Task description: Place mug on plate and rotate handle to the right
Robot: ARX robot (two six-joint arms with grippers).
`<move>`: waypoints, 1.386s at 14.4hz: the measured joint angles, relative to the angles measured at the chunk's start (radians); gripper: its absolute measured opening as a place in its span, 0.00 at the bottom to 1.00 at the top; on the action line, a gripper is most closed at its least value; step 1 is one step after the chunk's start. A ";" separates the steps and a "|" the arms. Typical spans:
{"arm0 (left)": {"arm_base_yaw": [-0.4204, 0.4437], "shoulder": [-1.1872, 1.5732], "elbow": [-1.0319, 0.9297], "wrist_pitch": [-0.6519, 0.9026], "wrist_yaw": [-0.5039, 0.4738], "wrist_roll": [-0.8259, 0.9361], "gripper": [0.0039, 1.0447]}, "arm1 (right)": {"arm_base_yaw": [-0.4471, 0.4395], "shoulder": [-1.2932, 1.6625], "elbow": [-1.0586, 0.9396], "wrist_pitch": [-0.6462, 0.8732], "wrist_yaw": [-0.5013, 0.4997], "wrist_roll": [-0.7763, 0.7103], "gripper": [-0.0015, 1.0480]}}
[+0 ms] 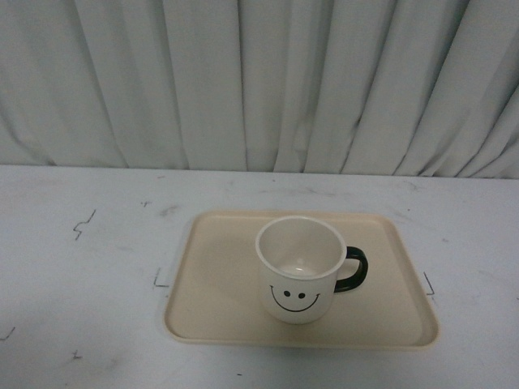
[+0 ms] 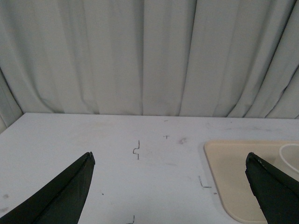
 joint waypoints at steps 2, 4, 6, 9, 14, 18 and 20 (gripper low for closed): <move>0.000 0.000 0.000 0.000 0.000 0.000 0.94 | 0.000 -0.054 0.000 -0.052 0.000 0.000 0.02; 0.000 0.000 0.000 0.000 0.000 0.000 0.94 | 0.000 -0.121 0.000 -0.116 0.000 0.000 0.02; 0.000 0.000 0.000 0.000 0.000 0.000 0.94 | 0.000 -0.173 0.000 -0.169 0.000 0.000 0.02; 0.000 0.000 0.000 0.000 0.000 0.000 0.94 | 0.000 -0.243 0.000 -0.238 0.000 0.000 0.02; 0.000 0.000 0.000 0.000 0.000 0.000 0.94 | 0.000 -0.475 0.000 -0.478 -0.003 0.001 0.02; 0.000 0.000 0.000 0.000 0.000 0.000 0.94 | 0.000 -0.475 0.000 -0.478 -0.003 0.003 0.36; 0.000 0.000 0.000 0.000 0.000 0.000 0.94 | 0.000 -0.475 0.000 -0.478 -0.003 0.003 0.61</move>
